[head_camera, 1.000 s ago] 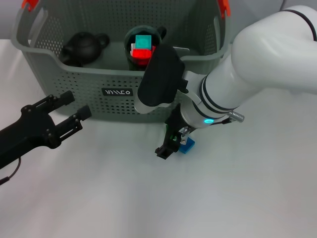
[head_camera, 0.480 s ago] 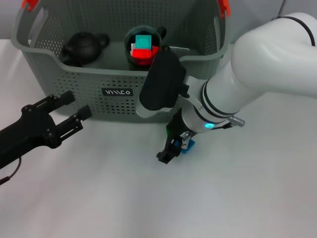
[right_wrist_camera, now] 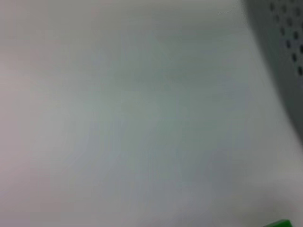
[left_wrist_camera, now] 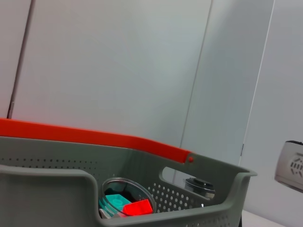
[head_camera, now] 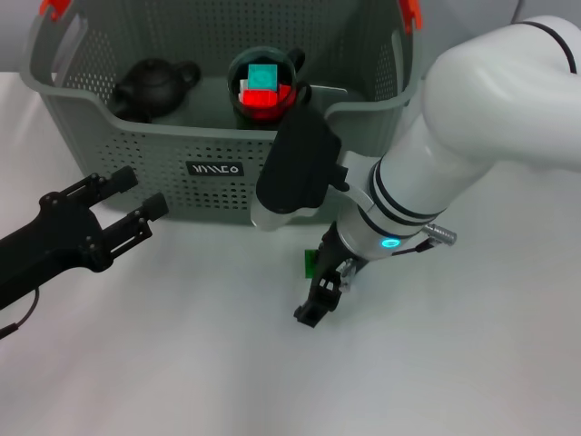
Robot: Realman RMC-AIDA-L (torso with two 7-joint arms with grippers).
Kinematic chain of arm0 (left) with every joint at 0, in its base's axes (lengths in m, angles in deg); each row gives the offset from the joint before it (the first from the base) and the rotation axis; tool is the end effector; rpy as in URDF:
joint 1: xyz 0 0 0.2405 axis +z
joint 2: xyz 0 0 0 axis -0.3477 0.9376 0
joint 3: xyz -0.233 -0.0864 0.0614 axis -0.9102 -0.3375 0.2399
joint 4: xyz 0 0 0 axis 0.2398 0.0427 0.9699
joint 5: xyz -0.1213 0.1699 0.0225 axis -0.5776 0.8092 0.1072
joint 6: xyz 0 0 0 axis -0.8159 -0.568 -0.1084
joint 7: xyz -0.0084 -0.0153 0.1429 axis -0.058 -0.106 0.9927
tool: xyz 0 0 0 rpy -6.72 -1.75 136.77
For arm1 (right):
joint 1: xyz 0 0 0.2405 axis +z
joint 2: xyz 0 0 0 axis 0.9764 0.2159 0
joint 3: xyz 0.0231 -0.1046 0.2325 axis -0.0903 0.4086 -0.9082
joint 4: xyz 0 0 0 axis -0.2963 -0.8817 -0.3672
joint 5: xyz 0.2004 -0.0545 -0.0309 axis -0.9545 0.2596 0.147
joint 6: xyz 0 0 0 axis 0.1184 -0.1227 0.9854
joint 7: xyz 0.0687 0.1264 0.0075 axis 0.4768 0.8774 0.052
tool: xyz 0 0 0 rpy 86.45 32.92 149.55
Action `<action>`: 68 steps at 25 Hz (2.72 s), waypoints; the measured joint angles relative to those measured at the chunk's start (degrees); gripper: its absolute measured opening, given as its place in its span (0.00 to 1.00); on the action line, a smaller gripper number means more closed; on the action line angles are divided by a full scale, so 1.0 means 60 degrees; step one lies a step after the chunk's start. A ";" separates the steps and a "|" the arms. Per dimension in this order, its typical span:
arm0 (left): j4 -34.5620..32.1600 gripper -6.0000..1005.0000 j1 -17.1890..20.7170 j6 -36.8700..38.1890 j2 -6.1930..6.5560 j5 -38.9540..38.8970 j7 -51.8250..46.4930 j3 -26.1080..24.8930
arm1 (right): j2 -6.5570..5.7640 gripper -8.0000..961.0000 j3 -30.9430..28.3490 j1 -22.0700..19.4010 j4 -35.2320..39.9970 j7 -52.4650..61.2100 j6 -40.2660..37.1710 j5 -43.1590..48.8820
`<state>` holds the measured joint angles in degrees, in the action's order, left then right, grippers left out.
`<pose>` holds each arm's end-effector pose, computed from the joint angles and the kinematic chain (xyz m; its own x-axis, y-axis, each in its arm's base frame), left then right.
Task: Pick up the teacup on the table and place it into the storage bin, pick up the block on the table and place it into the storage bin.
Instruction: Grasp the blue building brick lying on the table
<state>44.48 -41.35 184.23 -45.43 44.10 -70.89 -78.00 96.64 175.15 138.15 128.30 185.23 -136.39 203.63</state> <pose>-0.3214 0.2672 0.0199 0.6072 0.1702 0.7761 0.6209 -0.7111 -0.3299 0.1135 0.3645 -0.1489 0.8755 -0.2380 0.4204 -0.1497 -0.9610 -0.2323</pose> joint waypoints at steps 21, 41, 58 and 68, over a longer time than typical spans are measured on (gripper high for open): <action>-0.0015 0.63 0.0067 -0.0017 0.0000 0.0014 0.0000 -0.0033 | -0.0078 0.91 -0.0866 -0.0268 0.0903 0.0659 -0.1186 0.0952; 0.0000 0.63 0.0059 -0.0007 0.0000 0.0020 0.0000 -0.0006 | -0.0081 0.91 -0.0897 -0.0310 0.0348 0.0881 -0.0673 0.1154; 0.0000 0.63 0.0064 0.0042 0.0000 0.0010 0.0000 -0.0004 | -0.0106 0.91 -0.1284 -0.0230 0.0345 0.0883 -0.1149 0.0858; 0.0000 0.63 0.0028 -0.0005 0.0000 0.0000 0.0000 0.0009 | -0.0108 0.90 -0.1360 0.0056 -0.0175 0.1671 -0.1041 0.1000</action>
<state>44.48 -41.19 184.20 -45.43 44.09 -70.89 -77.95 95.99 167.00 138.48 127.25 195.25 -142.64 209.63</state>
